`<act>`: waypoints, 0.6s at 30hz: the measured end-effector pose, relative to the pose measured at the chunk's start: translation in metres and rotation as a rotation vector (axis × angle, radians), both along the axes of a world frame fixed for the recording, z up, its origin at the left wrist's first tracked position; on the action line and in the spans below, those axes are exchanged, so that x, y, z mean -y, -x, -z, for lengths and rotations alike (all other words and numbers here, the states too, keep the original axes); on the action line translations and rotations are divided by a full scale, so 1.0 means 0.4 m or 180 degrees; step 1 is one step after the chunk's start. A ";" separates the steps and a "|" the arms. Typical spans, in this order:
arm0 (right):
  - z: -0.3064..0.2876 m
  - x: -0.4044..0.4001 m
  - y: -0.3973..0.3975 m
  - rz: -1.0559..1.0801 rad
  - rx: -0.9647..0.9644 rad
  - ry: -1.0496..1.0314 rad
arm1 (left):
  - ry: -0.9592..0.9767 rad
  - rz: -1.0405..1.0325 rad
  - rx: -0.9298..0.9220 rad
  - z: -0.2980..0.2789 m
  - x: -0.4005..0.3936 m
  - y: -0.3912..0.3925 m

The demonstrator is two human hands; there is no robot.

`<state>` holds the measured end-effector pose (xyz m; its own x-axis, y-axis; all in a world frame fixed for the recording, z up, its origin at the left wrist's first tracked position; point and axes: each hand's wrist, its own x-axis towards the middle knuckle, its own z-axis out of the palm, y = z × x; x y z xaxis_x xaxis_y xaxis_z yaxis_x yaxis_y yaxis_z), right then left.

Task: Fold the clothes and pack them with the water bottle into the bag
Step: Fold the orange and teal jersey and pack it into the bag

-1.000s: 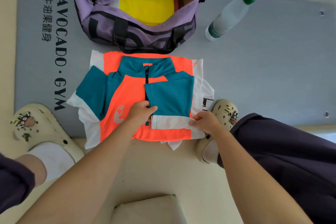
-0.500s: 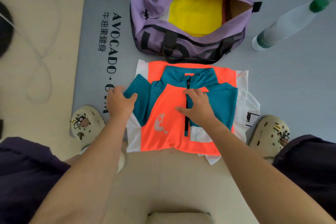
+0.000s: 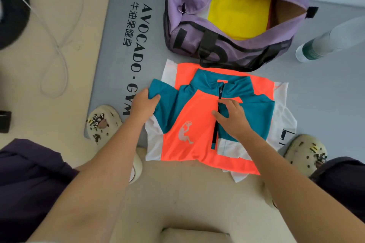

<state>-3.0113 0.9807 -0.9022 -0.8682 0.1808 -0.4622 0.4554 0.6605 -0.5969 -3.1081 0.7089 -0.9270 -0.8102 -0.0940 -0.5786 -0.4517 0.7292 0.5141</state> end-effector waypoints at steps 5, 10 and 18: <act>-0.014 0.003 -0.002 0.0024 0.0113 0.0037 | -0.0736 -0.1296 0.0340 -0.031 0.076 0.003; -0.034 0.031 0.017 0.0406 0.0098 -0.0129 | -0.0835 -0.1146 0.0868 -0.100 0.121 -0.003; -0.064 0.128 0.020 0.1541 0.0744 0.1348 | -0.2525 0.0135 0.1999 -0.216 -0.093 -0.062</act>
